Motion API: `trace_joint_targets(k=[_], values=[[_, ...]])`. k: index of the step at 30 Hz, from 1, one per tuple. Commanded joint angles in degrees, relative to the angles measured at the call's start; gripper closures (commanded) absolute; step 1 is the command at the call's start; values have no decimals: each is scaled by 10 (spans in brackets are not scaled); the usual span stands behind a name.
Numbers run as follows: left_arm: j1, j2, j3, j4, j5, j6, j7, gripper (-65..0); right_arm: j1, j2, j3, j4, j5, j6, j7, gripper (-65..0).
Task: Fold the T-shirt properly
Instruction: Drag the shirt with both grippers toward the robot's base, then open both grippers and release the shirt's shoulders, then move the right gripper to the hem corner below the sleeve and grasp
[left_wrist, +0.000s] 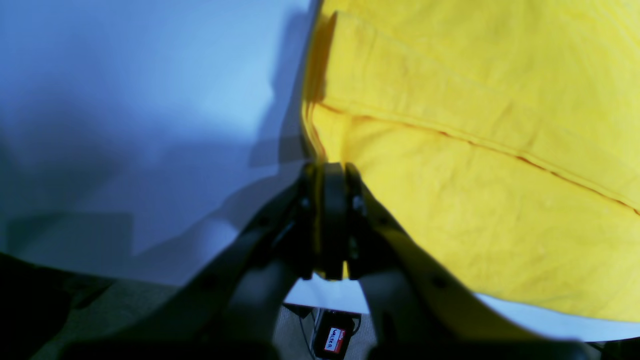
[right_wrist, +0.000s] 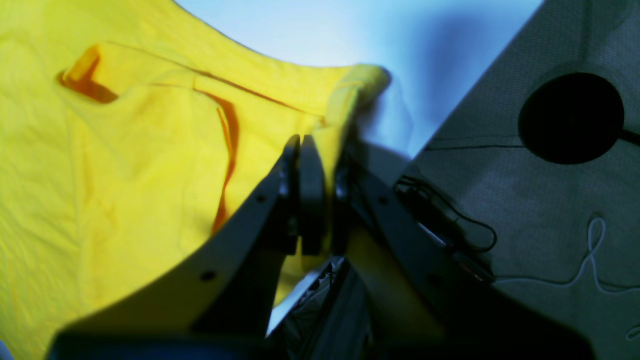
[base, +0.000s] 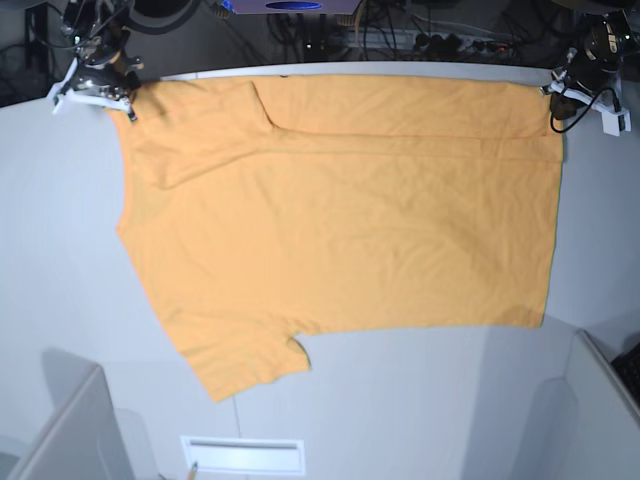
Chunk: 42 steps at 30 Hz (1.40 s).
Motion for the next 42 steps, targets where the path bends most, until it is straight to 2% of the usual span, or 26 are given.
trace_joint_targets(k=[1, 4, 6, 9, 11, 12, 16, 21, 23, 25, 27, 31, 32, 34, 36, 40, 42], values=[[2, -10, -6, 6, -7, -3, -7, 0, -5, 5, 2, 13, -1, 3, 6, 0], [4, -8, -21, 6, -7, -2, -7, -3, -5, 5, 3, 13, -1, 3, 6, -209], [4, -7, -58, 6, -7, -4, -7, -143, -5, 5, 6, 13, -1, 3, 7, -330], [2, -7, -100, 6, -7, -4, -7, -291, -5, 5, 7, 16, -1, 3, 10, -353], [0, -7, -131, 13, -8, -5, -7, -351, -5, 5, 8, 31, -1, 3, 10, -353], [-1, -9, -144, 21, -9, -5, -7, -360, -5, 5, 8, 44, -2, 3, 10, -353], [-1, -9, -155, 84, -9, -5, -6, -359, 5, 6, 8, 86, -3, 3, 11, -353], [-30, -9, -138, 139, -7, -5, -6, -357, 59, 40, 28, 72, -3, 3, 25, -353], [-44, -10, -118, 140, -7, -4, -6, -357, 91, 75, 19, 57, -3, 4, 25, -354], [-58, -11, -94, 141, -7, -3, -6, -341, 131, 115, -24, 28, -3, 5, 21, -356], [-68, -11, -75, 141, -7, -3, -6, -258, 183, 162, -71, -12, -1, 5, 18, -356], [-90, -7, -63, 140, -7, -2, -6, 0, 312, 222, -151, -121, 3, 10, 18, -359], [-94, -6, -60, 140, -7, -2, -6, 0, 345, 231, -169, -153, 3, 25, 18, -360], [-98, -6, -59, 139, -7, -2, -6, 0, 412, 242, -198, -222, 1, 84, 18, -360], [-100, -3, -60, 141, -7, -2, -6, 0, 481, 245, -222, -305, -1, 131, 17, -360], [-99, 6, -65, 141, -7, -2, -6, 0, 595, 245, -261, -463, -3, 197, 22, -360], [-94, 7, -65, 141, -7, -2, -6, 0, 653, 245, -300, -543, -3, 248, 23, -360]])
